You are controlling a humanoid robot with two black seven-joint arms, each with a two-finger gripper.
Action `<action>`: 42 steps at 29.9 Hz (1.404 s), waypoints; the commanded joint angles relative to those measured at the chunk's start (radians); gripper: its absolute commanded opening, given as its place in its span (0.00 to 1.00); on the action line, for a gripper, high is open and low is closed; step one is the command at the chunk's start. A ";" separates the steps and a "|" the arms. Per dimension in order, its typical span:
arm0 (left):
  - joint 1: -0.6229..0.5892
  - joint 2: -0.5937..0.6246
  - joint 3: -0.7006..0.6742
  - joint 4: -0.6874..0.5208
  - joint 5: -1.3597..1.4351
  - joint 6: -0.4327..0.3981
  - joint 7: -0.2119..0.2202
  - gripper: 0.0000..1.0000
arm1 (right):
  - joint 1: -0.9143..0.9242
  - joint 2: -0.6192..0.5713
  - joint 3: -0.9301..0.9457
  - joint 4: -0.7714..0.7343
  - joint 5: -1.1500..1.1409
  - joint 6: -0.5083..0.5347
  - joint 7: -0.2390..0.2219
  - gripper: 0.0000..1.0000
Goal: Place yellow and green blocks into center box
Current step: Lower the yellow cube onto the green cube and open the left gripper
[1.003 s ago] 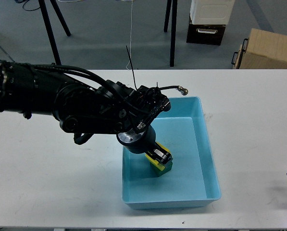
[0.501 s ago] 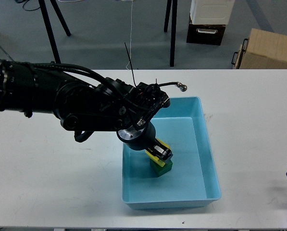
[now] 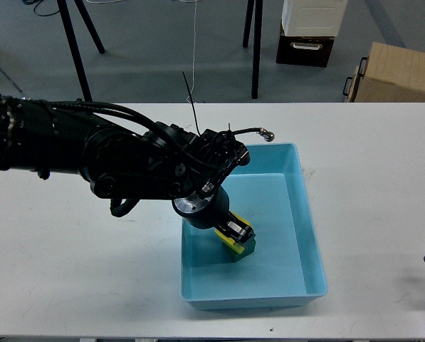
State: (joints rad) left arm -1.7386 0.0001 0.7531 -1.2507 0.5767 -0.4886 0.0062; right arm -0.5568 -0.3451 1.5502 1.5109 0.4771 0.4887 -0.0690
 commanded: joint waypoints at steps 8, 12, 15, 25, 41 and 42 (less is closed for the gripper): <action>0.002 0.000 0.000 0.008 -0.001 0.000 0.000 0.16 | 0.001 0.000 -0.004 0.000 0.000 0.000 0.000 0.84; 0.004 0.000 0.000 0.008 -0.001 0.000 0.000 0.21 | 0.001 0.000 -0.004 0.000 0.000 0.000 0.000 0.84; 0.004 0.000 0.000 0.008 -0.001 0.000 -0.002 0.27 | 0.001 0.000 -0.004 0.000 0.000 0.000 0.000 0.84; 0.005 0.000 -0.001 0.010 -0.003 0.000 -0.006 0.45 | 0.001 0.000 -0.004 0.000 0.000 0.000 -0.002 0.84; 0.005 0.000 0.000 0.010 -0.003 0.000 -0.008 0.75 | 0.000 0.000 -0.004 0.002 0.000 0.000 -0.002 0.84; 0.005 0.000 0.000 0.011 -0.003 0.000 -0.008 0.78 | 0.000 0.000 -0.004 0.000 0.000 0.000 0.000 0.84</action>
State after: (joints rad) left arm -1.7319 -0.0002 0.7532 -1.2408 0.5742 -0.4886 -0.0014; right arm -0.5568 -0.3454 1.5463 1.5121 0.4770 0.4887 -0.0692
